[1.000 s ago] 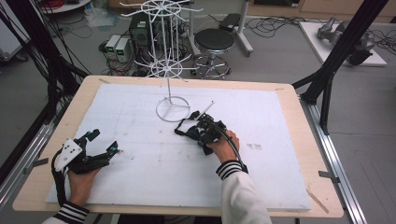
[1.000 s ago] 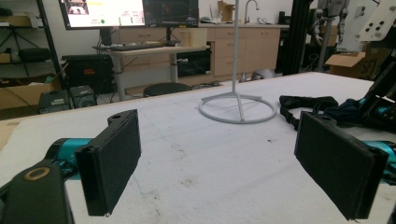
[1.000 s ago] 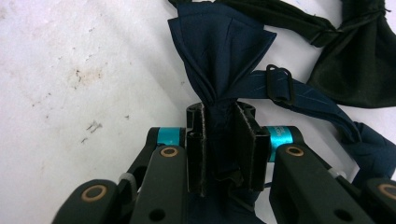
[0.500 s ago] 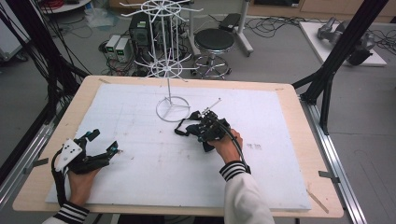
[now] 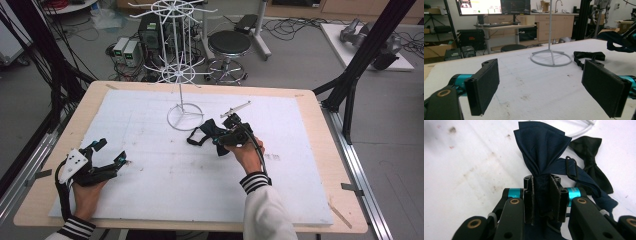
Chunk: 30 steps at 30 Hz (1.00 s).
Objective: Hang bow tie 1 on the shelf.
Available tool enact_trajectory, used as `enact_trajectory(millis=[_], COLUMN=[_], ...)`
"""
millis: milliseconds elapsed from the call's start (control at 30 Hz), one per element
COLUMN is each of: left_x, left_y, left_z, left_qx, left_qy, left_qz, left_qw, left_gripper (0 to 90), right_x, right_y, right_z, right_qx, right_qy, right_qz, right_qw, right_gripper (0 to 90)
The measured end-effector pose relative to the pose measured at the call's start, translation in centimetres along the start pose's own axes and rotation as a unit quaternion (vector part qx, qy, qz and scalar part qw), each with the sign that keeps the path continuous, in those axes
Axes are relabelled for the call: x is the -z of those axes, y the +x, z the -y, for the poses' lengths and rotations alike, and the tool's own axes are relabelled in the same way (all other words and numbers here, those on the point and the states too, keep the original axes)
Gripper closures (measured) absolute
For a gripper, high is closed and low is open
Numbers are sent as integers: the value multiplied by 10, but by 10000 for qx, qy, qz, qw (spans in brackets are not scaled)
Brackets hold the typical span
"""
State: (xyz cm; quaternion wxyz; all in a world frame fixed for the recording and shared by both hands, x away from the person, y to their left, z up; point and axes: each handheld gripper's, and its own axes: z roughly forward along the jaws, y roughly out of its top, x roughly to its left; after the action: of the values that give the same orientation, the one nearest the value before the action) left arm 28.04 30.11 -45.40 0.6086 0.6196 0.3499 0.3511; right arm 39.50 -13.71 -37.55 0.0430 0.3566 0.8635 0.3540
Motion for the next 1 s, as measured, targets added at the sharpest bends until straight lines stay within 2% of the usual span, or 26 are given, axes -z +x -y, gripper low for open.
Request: enact_trajectory(millis=[167,267,300,400,433,467,533,567,633,733,767,867,900,933,1000], left_x=[0,0,0,0,0,0,0,0,0,0,0,0,0,0,0], left_y=[0,0,0,0,0,0,0,0,0,0,0,0,0,0,0], left_z=[0,0,0,0,0,0,0,0,0,0,0,0,0,0,0], left_qx=[3,3,4,1,0,2,1,1,-2,-4,-3,-4,-1,-3,-3], left_qy=[-2,-6,-5,-2,-3,-2,-3,-2,-3,-2,-1,-2,-3,-2,-3], left_qz=[0,-9,-7,-10,-8,-7,-8,-8,-12,-10,-10,-10,-10,-11,-11], left_qw=[10000,10000,10000,10000,10000,10000,10000,10000,10000,10000,10000,10000,10000,10000,10000], left_gripper=[150,150,150,150,150,150,150,150,150,150,150,150,150,150,150], right_x=[4,8,12,15,20,20,27,27,32,37,37,42,44,44,47], right_y=[0,0,1,2,2,2,1,1,0,1,1,2,2,2,3], right_z=[-1,-2,-2,-3,-3,-3,-3,-3,-3,-2,-2,-3,-3,-3,-4], right_qx=[7,-14,32,60,96,96,23,23,-24,59,59,121,90,90,127], right_qy=[-165,-391,-556,-702,-915,-915,-1236,-1236,-1509,-1710,-1710,-1950,-2089,-2089,-2228], right_qz=[7,-40,-20,18,83,83,74,74,72,159,159,217,199,199,262], right_qw=[9999,9992,9984,9975,9957,9957,9923,9923,9885,9851,9851,9805,9777,9777,9744], right_gripper=[758,758,758,758,758,758,758,758,758,757,757,757,757,757,758])
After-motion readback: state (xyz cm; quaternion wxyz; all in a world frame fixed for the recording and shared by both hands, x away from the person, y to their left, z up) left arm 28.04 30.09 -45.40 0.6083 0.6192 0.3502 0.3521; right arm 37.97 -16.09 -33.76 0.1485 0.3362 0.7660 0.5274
